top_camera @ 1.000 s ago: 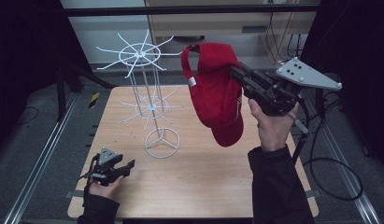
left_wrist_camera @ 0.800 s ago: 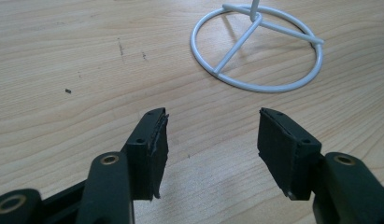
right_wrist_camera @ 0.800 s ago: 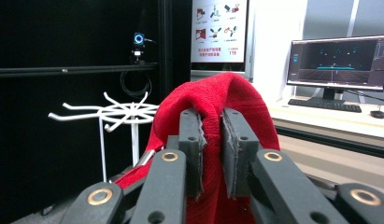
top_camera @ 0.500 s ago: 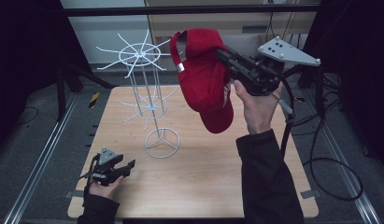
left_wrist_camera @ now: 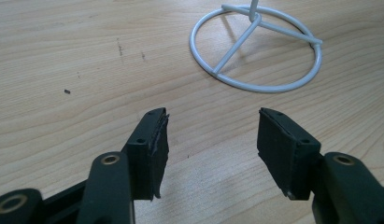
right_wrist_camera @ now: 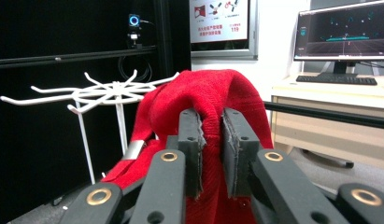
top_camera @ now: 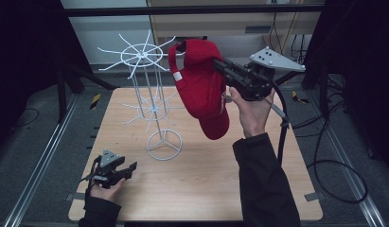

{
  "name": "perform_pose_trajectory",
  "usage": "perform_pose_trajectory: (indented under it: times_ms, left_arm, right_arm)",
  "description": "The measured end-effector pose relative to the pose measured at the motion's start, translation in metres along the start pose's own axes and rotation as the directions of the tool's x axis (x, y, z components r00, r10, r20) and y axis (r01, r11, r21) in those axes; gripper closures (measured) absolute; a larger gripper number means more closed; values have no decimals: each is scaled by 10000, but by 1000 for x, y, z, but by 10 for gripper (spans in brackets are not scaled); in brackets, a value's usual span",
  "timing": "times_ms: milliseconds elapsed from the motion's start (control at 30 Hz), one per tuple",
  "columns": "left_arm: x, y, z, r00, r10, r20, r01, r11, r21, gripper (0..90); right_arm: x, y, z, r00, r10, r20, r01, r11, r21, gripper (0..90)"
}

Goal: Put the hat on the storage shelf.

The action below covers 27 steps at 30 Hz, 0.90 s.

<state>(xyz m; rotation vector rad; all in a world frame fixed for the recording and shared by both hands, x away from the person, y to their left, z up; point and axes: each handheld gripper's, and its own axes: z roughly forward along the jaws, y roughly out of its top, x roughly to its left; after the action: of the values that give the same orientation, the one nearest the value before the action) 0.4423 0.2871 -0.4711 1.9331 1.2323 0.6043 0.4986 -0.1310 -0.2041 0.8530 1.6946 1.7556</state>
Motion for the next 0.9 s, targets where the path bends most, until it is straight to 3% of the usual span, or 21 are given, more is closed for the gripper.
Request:
perform_pose_trajectory:
  times_ms: [400,700,900]
  left_arm:
    - [0,0,1,10000,4,-14,-4,10000,25,428]
    - [0,0,1,10000,37,3,-37,10000,58,429]
    - [0,0,1,10000,28,12,-28,10000,45,429]
  right_arm:
    - [-10,-34,6,9985,542,-98,-535,9964,657,779]
    - [-5,-57,24,9978,538,-398,-467,9858,1611,764]
    - [-1,-66,34,9974,497,-528,-392,9822,1838,758]
